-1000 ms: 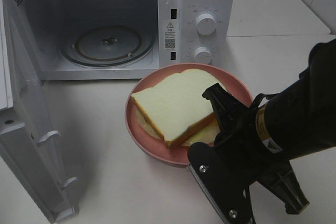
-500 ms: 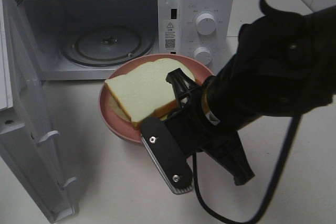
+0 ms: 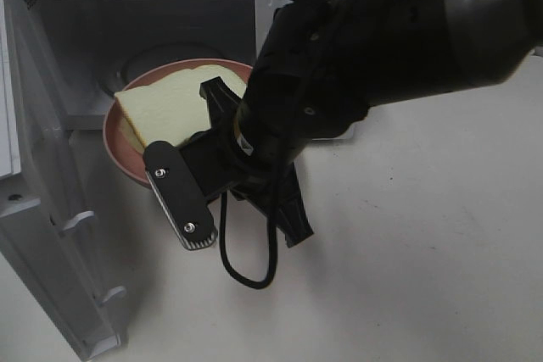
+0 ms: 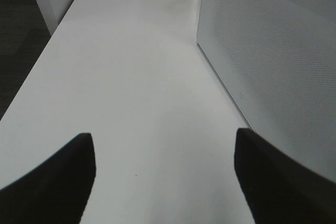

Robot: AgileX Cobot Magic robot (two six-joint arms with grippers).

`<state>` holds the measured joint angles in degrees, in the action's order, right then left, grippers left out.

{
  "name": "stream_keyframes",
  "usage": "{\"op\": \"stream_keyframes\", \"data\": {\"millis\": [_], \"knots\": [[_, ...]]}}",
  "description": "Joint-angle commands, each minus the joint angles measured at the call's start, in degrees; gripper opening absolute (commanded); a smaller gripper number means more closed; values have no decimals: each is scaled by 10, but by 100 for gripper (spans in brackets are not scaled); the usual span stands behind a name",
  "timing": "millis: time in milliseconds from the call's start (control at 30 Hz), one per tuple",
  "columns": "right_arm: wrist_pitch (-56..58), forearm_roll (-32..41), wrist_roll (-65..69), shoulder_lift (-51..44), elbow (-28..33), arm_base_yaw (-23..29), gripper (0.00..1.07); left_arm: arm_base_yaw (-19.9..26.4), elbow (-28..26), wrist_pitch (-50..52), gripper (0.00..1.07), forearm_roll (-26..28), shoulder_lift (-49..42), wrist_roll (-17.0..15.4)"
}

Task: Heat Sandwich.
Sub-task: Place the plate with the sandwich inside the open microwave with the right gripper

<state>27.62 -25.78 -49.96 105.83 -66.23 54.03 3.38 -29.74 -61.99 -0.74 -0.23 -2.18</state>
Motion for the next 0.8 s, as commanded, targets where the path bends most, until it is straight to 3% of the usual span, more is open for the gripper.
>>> {"op": "stream_keyframes", "data": {"millis": [33, 600, 800], "knots": [[-7, -3, -7, 27, -49, -5, 0, -4, 2, 7, 71, 0, -2, 1], [59, 39, -78, 136, -220, -33, 0, -4, 2, 7, 71, 0, -2, 1], [76, 97, -114, 176, -301, -61, 0, -4, 2, 7, 71, 0, -2, 1]]}}
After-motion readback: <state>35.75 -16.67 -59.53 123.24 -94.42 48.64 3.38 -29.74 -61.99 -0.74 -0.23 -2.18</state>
